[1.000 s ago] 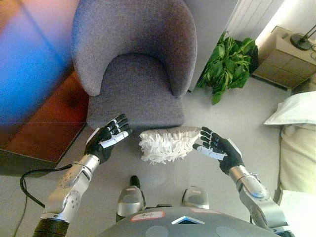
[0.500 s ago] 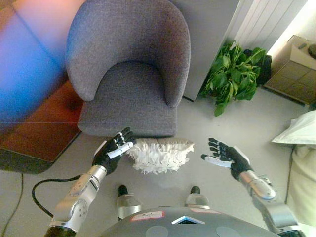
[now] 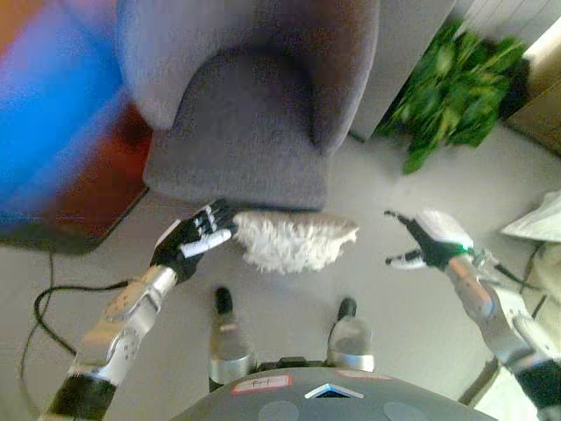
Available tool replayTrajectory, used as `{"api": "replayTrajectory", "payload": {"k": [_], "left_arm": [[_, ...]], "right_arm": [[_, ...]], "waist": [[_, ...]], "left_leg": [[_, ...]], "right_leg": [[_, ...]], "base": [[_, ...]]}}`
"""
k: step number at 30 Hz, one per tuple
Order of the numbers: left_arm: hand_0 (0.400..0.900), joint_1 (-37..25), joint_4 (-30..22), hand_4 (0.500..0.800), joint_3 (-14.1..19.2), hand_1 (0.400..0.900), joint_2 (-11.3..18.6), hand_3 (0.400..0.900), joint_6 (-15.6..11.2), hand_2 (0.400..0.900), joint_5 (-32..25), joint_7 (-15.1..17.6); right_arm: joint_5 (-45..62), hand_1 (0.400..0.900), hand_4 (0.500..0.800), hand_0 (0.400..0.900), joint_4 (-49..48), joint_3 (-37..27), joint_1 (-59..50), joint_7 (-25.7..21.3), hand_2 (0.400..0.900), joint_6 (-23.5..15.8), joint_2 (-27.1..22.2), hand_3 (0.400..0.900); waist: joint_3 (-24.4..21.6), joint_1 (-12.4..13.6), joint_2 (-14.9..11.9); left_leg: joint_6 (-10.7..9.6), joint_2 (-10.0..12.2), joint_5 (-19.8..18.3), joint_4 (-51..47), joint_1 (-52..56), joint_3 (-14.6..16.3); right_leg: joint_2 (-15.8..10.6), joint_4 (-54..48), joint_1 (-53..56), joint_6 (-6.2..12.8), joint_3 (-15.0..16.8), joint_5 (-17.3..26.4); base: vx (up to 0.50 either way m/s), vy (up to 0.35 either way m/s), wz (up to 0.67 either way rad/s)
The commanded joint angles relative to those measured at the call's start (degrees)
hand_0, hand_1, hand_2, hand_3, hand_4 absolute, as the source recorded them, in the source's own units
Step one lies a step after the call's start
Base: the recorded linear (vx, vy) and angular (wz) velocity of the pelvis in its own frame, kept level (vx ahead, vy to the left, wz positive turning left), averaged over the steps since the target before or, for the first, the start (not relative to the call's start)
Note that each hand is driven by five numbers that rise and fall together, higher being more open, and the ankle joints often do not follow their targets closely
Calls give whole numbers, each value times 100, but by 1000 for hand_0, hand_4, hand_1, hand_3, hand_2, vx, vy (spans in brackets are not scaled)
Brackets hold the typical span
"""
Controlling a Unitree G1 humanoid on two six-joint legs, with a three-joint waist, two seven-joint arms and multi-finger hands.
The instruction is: Pick up the pillow and put it on the sofa.
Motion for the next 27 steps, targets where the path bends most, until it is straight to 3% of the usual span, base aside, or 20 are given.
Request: {"api": "replayTrajectory", "payload": {"k": [1, 5, 10, 13, 15, 22, 23, 27], "left_arm": [[900, -516, -604, 800, 204, 900, 245, 900, -1075, 900, -439, 52], [900, -802, -661, 800, 116, 900, 162, 900, -1736, 900, -531, 63], [900, -1187, -701, 800, 21, 900, 72, 900, -2130, 900, -566, -53], [900, -1412, -668, 800, -64, 900, 7, 900, -2264, 900, -531, -182], [900, -1584, -615, 800, -156, 900, -10, 900, -2352, 900, -463, -179], [900, -1839, -562, 800, -242, 900, -15, 900, -2375, 900, -507, -213], [900, -1819, -573, 800, -244, 900, -14, 900, -2361, 900, -504, -231], [900, -1719, -566, 800, -250, 900, 6, 900, -2325, 900, -570, -330]], "right_arm": [[-15, 900, 800, 900, -247, -2, -521, -751, 900, -317, -32, 900], [89, 900, 800, 900, -212, -1, -919, -1065, 900, -478, -182, 900], [227, 900, 800, 900, -94, 141, -1576, -1168, 900, -394, -298, 900], [280, 900, 800, 900, 50, 257, -2005, -1381, 900, -368, -334, 900], [251, 900, 800, 900, 184, 339, -2366, -1500, 900, -332, -329, 900], [100, 900, 800, 900, 239, 449, -2992, -2249, 900, 119, -321, 900], [-22, 900, 800, 900, 229, 424, -2986, -2362, 900, 170, -290, 900], [-304, 900, 800, 900, 214, 422, -2970, -2553, 900, 379, -218, 900]], "waist": [[127, 181, -246], [491, 200, -152], [763, 214, -26], [858, 242, 45], [905, 248, 95], [965, 238, 202], [961, 243, 221], [969, 252, 270]], "left_leg": [[204, 553, -846, 1033, -158, -255], [233, 494, -923, 1641, -1123, -460], [208, 527, -1113, 2384, -2054, -405], [171, 579, -1389, 2856, -2539, -390], [173, 619, -1345, 3175, -3050, -423], [206, 644, -1723, 4437, -4150, -601], [173, 668, -1972, 4704, -4212, -644], [156, 673, -2233, 5427, -4638, -823]], "right_leg": [[-511, 299, -1161, 28, 453, 753], [-591, 995, -2011, -36, 651, 469], [-550, 1933, -2906, -100, 754, 58], [-581, 2526, -3375, -106, 776, -263], [-644, 2901, -3836, -165, 828, -253], [-724, 4345, -4929, -312, 982, -755], [-752, 4623, -5009, -267, 1027, -997], [-805, 5248, -5457, -270, 1213, -1249]], "base": [[-256, -10, 13], [-256, 5, 11], [-210, -1, 9], [-159, 3, 2], [-187, -1, 3], [-78, -20, 12], [52, -35, 16], [19, -26, 12]]}}
